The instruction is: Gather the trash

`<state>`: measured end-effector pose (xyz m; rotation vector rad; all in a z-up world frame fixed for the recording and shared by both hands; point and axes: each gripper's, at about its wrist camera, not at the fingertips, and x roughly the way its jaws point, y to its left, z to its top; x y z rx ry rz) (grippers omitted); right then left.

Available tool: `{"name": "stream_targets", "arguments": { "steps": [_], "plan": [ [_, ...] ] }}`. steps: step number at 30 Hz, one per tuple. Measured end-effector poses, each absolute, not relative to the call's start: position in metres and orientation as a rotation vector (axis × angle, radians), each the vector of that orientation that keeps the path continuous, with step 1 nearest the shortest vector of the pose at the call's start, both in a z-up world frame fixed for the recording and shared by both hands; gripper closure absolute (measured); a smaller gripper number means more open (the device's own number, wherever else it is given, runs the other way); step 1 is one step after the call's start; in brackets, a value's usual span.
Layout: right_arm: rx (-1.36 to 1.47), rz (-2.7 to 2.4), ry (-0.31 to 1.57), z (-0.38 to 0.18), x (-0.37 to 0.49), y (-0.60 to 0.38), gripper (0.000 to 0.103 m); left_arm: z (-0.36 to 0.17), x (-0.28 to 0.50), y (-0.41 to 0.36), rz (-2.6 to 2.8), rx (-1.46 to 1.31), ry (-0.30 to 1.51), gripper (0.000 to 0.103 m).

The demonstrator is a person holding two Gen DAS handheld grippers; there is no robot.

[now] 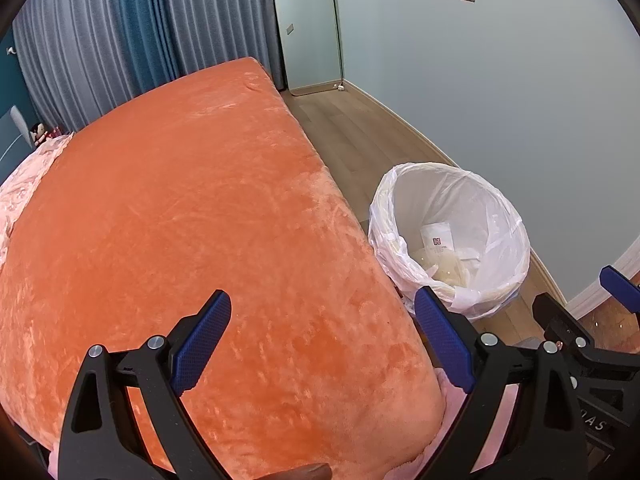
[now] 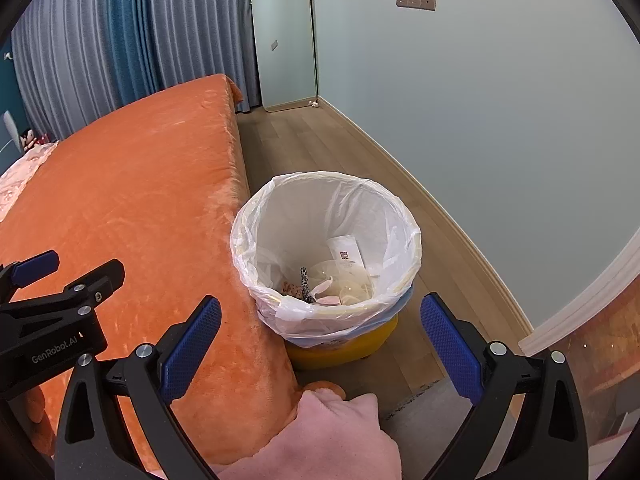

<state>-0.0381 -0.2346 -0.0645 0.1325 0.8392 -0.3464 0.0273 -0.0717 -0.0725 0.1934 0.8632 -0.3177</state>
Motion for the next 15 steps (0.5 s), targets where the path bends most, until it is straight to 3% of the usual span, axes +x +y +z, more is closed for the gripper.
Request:
{"name": "stream_targets", "arguments": {
  "steps": [15],
  "plan": [
    [0.139, -0.348, 0.840, -0.0670, -0.0399, -0.2374, 0.007, -0.0741, 0.0239, -0.0748, -0.324, 0.191, 0.872, 0.014]
  ]
}}
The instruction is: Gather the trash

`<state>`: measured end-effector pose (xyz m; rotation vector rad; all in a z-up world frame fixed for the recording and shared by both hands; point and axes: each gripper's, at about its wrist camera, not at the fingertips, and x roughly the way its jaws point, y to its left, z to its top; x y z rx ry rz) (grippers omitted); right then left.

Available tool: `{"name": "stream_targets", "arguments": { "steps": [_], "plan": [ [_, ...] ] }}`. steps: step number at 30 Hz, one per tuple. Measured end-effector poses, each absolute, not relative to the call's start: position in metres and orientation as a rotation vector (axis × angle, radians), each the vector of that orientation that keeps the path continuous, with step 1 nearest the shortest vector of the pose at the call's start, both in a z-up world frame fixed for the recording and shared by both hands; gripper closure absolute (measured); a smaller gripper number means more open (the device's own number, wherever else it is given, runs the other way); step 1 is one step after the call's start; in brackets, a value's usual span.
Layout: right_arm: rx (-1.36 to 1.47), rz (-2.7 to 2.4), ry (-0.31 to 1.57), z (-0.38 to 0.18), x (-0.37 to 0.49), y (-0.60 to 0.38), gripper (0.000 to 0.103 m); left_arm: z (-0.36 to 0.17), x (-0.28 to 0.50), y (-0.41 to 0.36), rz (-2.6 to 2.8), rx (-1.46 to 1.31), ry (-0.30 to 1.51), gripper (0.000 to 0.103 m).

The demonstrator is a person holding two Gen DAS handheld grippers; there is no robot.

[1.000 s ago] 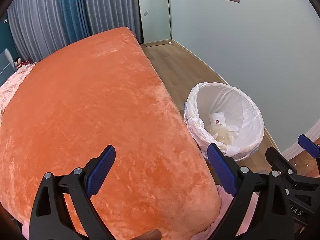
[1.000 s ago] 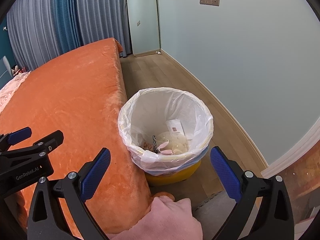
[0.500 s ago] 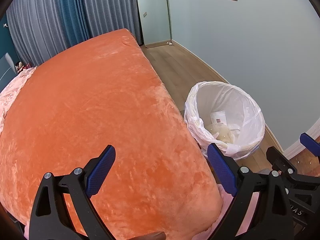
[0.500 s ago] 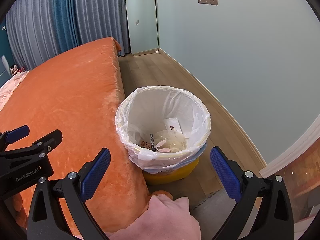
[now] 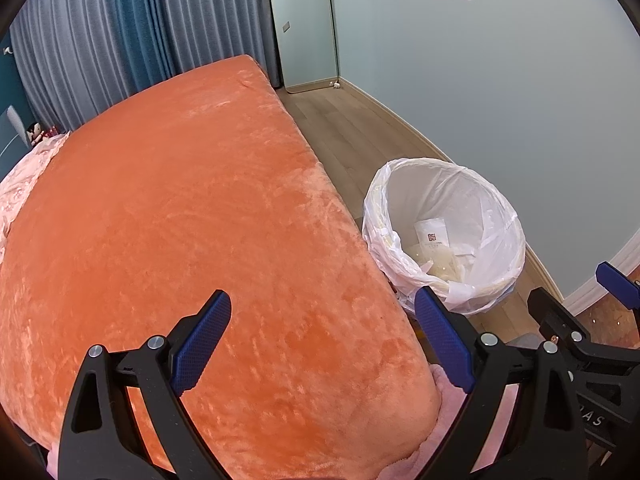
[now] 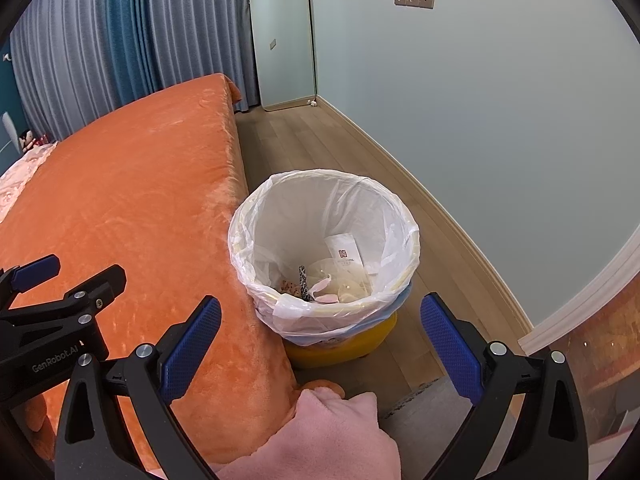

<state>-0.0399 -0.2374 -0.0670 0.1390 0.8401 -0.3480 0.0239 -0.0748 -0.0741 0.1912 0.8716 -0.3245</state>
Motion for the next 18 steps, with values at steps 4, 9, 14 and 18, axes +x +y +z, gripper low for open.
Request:
{"name": "stream_targets", "arguments": {
  "steps": [4, 9, 14, 18],
  "plan": [
    [0.138, -0.349, 0.840, -0.0669, -0.0397, -0.2374, 0.007, -0.0751, 0.0238, -0.0733, -0.314, 0.178, 0.875, 0.015],
    [0.138, -0.348, 0.843, -0.0679, -0.0398, -0.2383, 0.007, -0.0767, 0.0239, -0.0741, -0.312, 0.183, 0.879, 0.015],
    [0.141, -0.351, 0.844, -0.0684, -0.0406, -0.2393, 0.007, -0.0769, 0.0241, -0.0742, -0.311, 0.188, 0.878, 0.015],
    [0.140, -0.350, 0.842, -0.0681, -0.0401, -0.2391, 0.007, -0.0771, 0.0242, -0.0746, -0.311, 0.188, 0.877, 0.015]
  ]
}}
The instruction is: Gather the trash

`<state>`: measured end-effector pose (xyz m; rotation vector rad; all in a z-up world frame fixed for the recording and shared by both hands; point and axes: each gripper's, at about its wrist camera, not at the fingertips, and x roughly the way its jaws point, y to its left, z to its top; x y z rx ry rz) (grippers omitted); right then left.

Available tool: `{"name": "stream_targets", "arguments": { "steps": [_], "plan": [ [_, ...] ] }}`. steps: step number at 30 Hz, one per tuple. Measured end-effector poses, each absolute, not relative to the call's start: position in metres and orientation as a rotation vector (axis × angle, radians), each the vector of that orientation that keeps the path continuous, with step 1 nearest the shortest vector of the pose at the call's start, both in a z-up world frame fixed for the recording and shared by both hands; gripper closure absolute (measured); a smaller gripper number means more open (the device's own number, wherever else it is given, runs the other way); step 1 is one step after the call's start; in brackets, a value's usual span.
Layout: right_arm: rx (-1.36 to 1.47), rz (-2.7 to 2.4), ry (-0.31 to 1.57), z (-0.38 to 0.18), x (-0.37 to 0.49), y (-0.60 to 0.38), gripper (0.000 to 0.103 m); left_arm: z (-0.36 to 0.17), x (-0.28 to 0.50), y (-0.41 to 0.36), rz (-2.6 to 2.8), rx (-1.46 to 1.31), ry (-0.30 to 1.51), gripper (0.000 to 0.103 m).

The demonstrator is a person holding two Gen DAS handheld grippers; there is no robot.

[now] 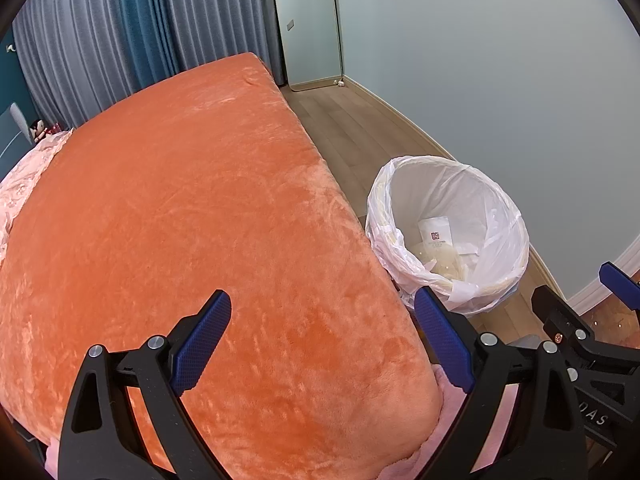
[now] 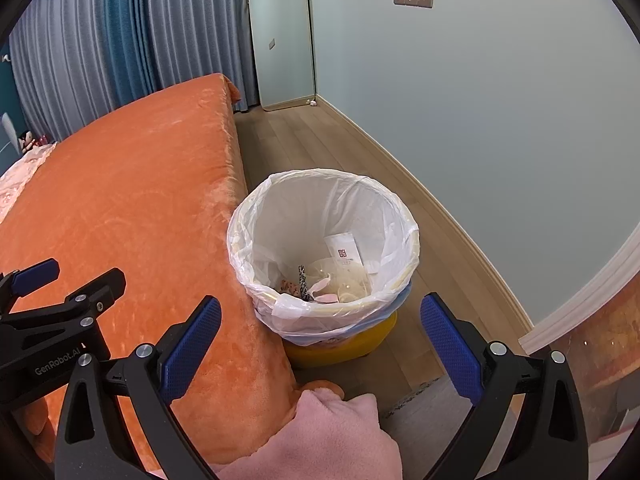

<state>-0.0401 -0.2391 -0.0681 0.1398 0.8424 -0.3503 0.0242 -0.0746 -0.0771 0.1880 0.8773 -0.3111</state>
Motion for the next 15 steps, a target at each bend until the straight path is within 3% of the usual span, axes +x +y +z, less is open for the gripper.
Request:
{"name": "stream_targets", "arguments": {
  "steps": [15],
  "plan": [
    [0.142, -0.350, 0.845, -0.0681, -0.0388, -0.2410, 0.007, -0.0771, 0.0226, -0.0754, -0.311, 0.193, 0.873, 0.015]
  ]
}}
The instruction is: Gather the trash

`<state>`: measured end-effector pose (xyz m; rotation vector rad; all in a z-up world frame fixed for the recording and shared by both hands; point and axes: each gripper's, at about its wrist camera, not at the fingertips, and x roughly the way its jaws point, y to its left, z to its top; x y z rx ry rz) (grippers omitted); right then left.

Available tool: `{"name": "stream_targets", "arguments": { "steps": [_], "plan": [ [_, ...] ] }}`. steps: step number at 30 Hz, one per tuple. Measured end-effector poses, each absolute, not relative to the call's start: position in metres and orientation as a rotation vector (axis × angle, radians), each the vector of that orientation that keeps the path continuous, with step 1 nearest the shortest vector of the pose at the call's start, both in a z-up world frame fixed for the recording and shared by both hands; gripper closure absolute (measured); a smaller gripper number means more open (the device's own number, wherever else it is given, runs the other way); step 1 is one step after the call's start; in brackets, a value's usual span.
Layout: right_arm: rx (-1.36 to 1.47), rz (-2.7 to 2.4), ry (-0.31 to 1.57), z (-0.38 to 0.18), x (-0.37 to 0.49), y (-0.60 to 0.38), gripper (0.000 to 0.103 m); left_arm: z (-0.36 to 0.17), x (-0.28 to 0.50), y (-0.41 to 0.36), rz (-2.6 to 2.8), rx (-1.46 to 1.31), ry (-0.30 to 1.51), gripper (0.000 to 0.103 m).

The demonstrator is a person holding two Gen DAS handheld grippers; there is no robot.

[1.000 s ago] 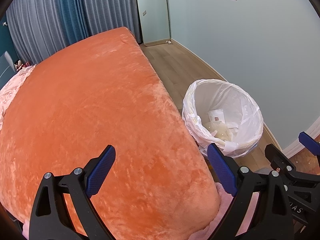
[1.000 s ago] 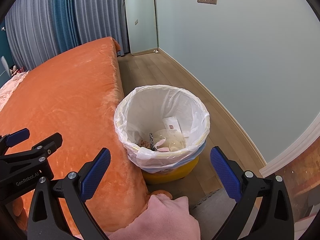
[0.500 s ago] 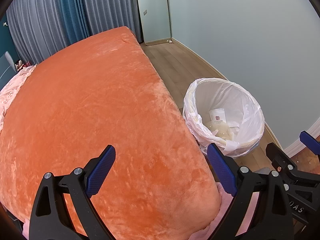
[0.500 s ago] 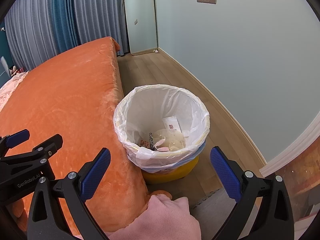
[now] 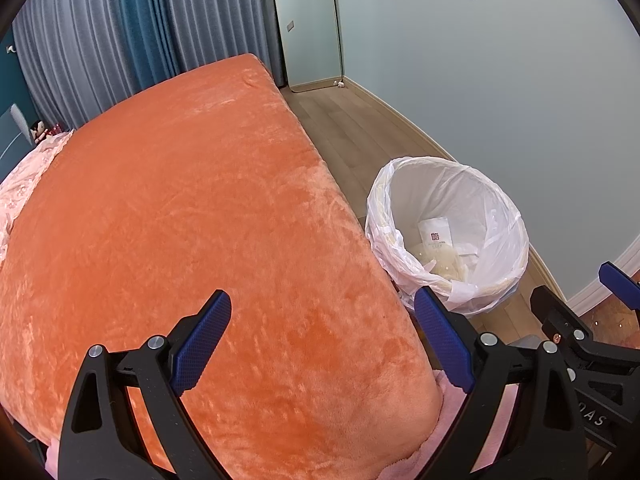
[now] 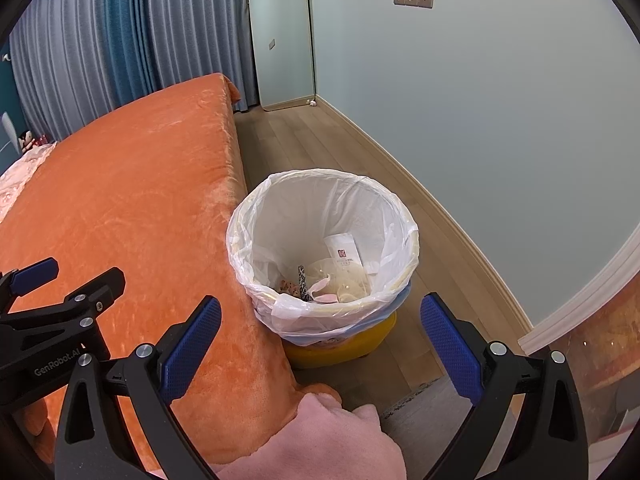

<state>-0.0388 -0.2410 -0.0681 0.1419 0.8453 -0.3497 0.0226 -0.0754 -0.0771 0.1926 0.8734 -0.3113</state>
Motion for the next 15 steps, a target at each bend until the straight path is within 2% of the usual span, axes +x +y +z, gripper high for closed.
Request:
{"name": "stream_targets", "arguments": {
  "steps": [15],
  "plan": [
    [0.144, -0.360, 0.840, -0.0680, -0.0402, -0.2431, 0.007, -0.0769, 0.0221, -0.0781, -0.324, 0.197, 0.870, 0.015]
  ]
}}
